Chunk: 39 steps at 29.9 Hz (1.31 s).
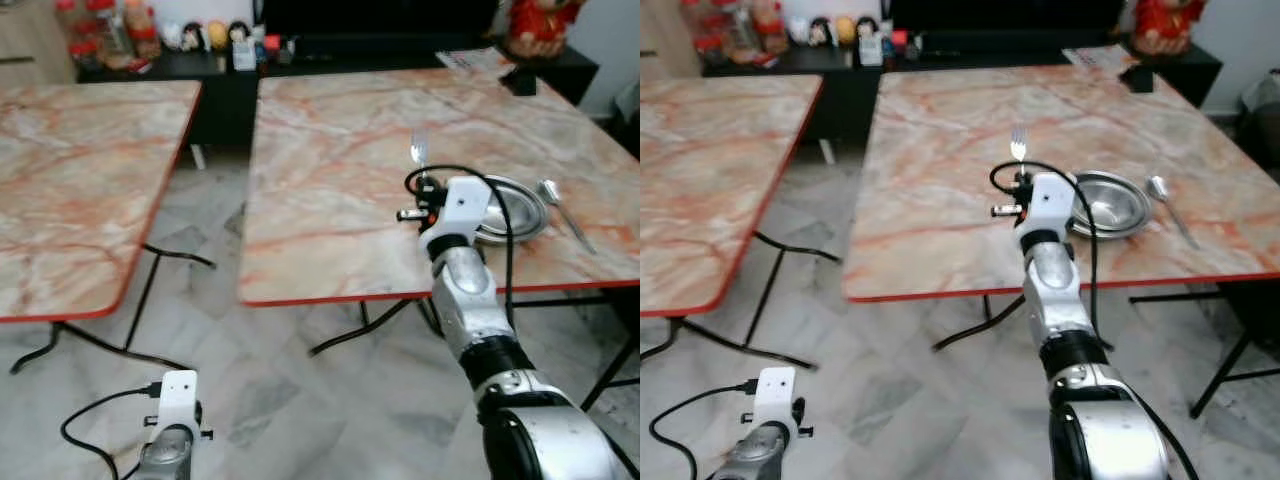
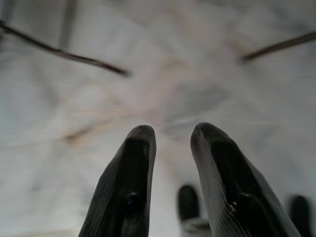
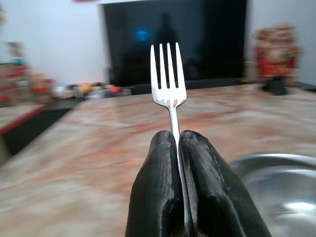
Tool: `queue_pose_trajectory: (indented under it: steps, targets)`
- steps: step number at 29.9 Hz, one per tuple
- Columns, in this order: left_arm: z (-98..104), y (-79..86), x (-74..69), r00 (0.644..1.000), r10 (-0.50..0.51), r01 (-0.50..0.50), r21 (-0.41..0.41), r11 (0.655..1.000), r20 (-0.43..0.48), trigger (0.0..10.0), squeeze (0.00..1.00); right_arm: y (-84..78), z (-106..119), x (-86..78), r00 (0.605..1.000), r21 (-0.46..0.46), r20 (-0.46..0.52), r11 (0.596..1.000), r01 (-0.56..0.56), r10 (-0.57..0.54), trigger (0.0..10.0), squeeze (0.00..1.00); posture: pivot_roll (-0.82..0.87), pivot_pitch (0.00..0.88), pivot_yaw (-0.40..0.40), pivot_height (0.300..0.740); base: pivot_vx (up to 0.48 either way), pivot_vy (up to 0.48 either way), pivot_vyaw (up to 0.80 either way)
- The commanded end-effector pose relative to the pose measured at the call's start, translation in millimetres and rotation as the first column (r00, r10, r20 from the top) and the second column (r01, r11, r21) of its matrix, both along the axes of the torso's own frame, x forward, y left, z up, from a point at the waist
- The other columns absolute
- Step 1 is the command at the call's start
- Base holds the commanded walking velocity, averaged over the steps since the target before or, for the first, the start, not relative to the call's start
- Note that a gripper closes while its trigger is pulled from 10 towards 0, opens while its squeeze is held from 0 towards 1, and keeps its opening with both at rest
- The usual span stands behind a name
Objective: Setting the table
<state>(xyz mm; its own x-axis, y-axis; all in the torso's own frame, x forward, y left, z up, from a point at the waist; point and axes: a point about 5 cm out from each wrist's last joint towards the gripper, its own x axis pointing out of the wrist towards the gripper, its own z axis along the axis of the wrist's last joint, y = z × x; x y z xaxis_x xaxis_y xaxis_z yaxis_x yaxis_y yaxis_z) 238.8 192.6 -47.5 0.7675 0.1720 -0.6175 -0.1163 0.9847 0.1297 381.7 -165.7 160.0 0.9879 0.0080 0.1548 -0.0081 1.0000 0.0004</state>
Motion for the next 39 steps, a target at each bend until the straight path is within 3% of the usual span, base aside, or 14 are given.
queue_pose_trajectory:
  steps: [1,31,39]
  targets:
    - [1.7,10.5,-0.3,1.000,0.017,-0.017,0.024,1.000,0.002,10.0,0.00,7.3,7.0,2.2,1.000,0.007,0.021,1.000,-0.017,0.017,10.0,0.00,-0.01,0.107,-0.014,0.740,0.270,-0.394,0.00]
    - [3.3,10.8,1.4,0.999,0.030,-0.030,0.011,0.999,0.019,10.0,0.00,4.2,8.7,2.6,1.000,0.019,0.019,1.000,-0.010,0.009,10.0,0.00,-0.02,0.105,-0.016,0.740,0.000,-0.437,0.00]
    - [3.0,12.0,1.1,0.999,0.038,-0.038,0.002,0.999,0.015,10.0,0.00,8.7,4.4,0.7,1.000,0.028,0.010,0.999,-0.019,0.019,10.0,0.00,-0.02,0.105,-0.016,0.740,0.094,-0.110,0.00]
